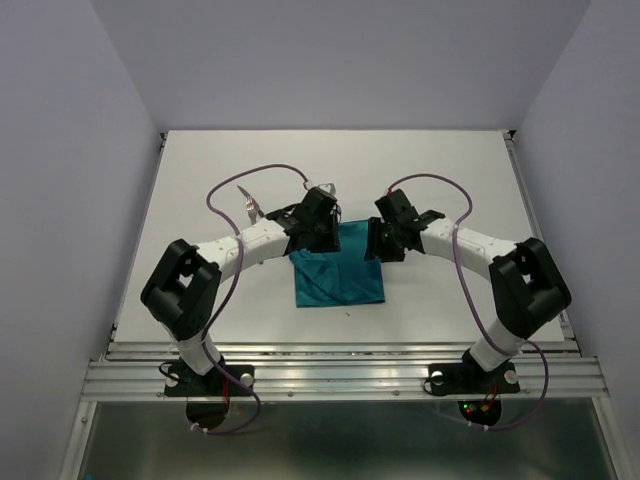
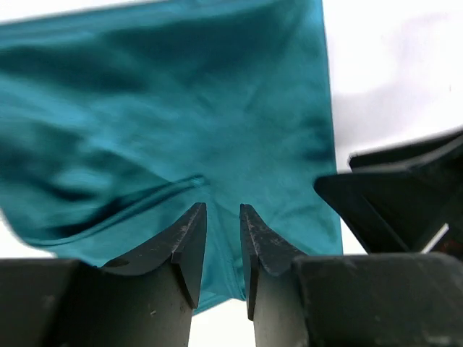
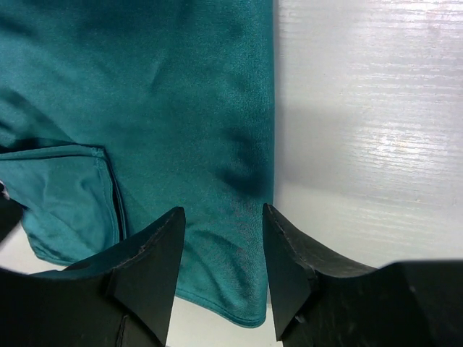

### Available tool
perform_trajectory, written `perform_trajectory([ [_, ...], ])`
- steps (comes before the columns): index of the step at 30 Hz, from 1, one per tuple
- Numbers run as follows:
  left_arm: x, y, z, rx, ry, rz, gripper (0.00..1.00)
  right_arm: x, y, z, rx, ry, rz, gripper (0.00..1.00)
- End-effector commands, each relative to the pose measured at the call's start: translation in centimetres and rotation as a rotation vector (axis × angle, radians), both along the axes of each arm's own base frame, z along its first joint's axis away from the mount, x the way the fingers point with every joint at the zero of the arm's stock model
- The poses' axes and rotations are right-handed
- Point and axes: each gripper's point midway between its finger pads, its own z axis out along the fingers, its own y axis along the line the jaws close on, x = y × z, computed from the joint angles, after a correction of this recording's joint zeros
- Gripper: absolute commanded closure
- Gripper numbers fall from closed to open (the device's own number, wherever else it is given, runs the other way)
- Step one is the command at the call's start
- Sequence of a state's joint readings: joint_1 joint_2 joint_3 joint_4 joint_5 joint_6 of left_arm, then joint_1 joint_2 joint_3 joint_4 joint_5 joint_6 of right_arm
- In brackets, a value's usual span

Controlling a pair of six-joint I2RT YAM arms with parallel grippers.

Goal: Fold the napkin into a case and place the utensils inside
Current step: Smooth out the square-folded napkin at the center of the board.

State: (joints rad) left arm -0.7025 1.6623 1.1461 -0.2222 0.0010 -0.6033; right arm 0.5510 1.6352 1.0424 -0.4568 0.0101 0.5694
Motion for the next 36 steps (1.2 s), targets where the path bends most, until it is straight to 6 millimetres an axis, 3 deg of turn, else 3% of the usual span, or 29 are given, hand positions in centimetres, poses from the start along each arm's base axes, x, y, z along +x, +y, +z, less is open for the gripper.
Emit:
perform_trajectory([
  [1, -1.3, -3.8, 0.9, -0.059, -0.004, -0.161, 0.63, 1.0, 0.1, -0.7, -0.02, -0.031, -0.005, 0.48],
  [4, -1.8, -5.7, -0.3, -0.073, 0.026, -0.217, 0.63, 1.3, 0.3, -1.2, -0.027, -0.031, 0.002, 0.48],
  [10, -2.6, -7.1, -2.1, -0.084, 0.06, -0.262, 0.63, 2.1, -0.7, -2.2, -0.024, -0.025, -0.02, 0.48],
  [21, -4.1, -5.5, -6.1, -0.002, 0.135, -0.267, 0.64, 2.2, -1.0, -2.9, -0.01, -0.02, -0.022, 0.52],
  [27, -4.5, -4.5, -7.0, 0.028, 0.147, -0.25, 0.64, 2.5, -1.0, -2.7, -0.016, -0.03, -0.007, 0.53],
  [29, -4.5, -4.4, -7.0, 0.03, 0.148, -0.245, 0.64, 2.4, -1.0, -3.2, -0.02, -0.019, -0.004, 0.57],
  [32, -4.6, -4.2, -6.9, 0.036, 0.144, -0.246, 0.64, 2.7, -1.4, -3.6, -0.041, -0.025, -0.023, 0.82],
  [36, -5.2, -3.5, -7.1, 0.054, 0.153, -0.246, 0.65, 3.1, -2.2, -3.6, -0.063, -0.034, -0.071, 0.98],
])
